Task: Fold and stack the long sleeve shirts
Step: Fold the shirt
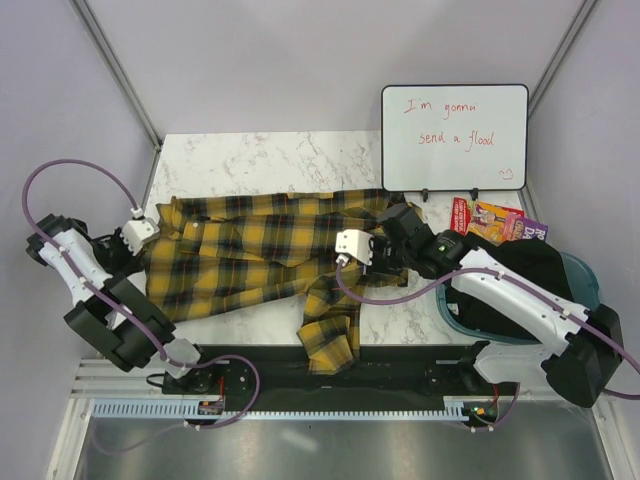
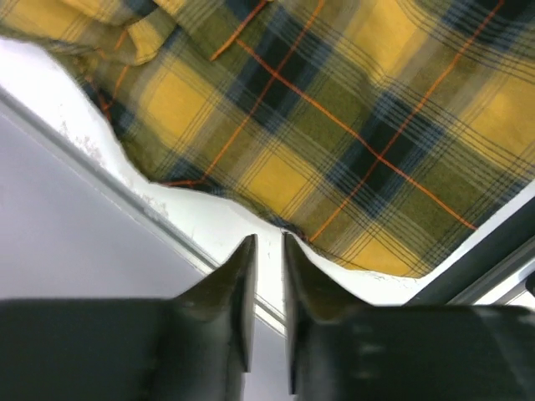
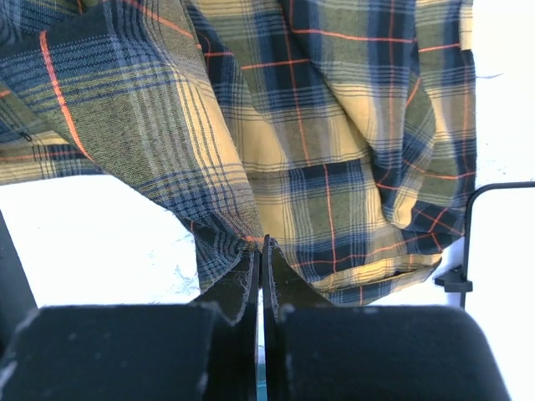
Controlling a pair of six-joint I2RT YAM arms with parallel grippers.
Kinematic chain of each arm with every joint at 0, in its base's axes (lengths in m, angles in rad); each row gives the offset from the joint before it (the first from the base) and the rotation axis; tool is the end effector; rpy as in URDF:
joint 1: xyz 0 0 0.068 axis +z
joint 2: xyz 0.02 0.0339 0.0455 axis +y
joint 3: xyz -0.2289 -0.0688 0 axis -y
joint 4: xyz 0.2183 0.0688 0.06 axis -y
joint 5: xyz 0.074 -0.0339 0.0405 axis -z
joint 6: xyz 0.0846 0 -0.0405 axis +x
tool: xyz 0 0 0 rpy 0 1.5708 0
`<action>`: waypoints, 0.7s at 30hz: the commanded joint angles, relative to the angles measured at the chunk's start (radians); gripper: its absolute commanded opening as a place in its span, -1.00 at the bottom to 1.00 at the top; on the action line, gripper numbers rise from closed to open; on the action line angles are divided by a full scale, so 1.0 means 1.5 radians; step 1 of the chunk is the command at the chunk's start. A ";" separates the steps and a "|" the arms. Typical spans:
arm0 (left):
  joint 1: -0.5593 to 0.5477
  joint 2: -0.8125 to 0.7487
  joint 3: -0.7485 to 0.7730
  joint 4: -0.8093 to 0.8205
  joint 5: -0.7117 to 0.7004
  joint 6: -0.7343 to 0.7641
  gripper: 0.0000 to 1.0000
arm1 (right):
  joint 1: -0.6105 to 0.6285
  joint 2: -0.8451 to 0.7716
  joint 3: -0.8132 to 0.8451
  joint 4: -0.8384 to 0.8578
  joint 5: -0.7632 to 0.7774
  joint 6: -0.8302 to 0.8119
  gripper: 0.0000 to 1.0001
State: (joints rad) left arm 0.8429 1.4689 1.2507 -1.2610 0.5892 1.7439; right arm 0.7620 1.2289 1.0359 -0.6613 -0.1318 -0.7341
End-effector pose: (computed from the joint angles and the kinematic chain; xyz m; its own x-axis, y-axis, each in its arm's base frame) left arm 0.1921 0.1449 0.2088 -0.4640 0.7103 -0.5293 0.7537 0.6305 0.1854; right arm 0.1896 0.1963 0.2271 0.0953 -0.8271 -0.5540 -0.9200 0.1395 -0.3664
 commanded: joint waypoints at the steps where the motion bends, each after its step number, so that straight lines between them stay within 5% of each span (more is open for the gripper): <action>1: -0.008 -0.056 -0.071 -0.068 -0.024 0.061 -0.33 | -0.002 0.015 0.021 -0.001 -0.034 -0.019 -1.00; 6: -0.006 -0.181 -0.302 0.048 -0.120 0.128 -0.15 | -0.003 0.029 0.022 0.000 -0.030 -0.019 -1.00; 10: -0.006 -0.222 -0.350 0.091 -0.109 0.130 0.07 | -0.003 0.033 0.022 -0.001 -0.031 -0.021 -1.00; 21: 0.005 -0.176 -0.384 0.218 -0.210 0.149 0.02 | -0.003 0.028 0.009 -0.002 -0.036 -0.023 -1.00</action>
State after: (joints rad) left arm 0.8341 1.1633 0.6769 -1.0279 0.3676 1.9148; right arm 0.7589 1.2774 1.0359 -0.6674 -0.1623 -0.7532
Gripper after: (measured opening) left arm 0.520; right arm 0.010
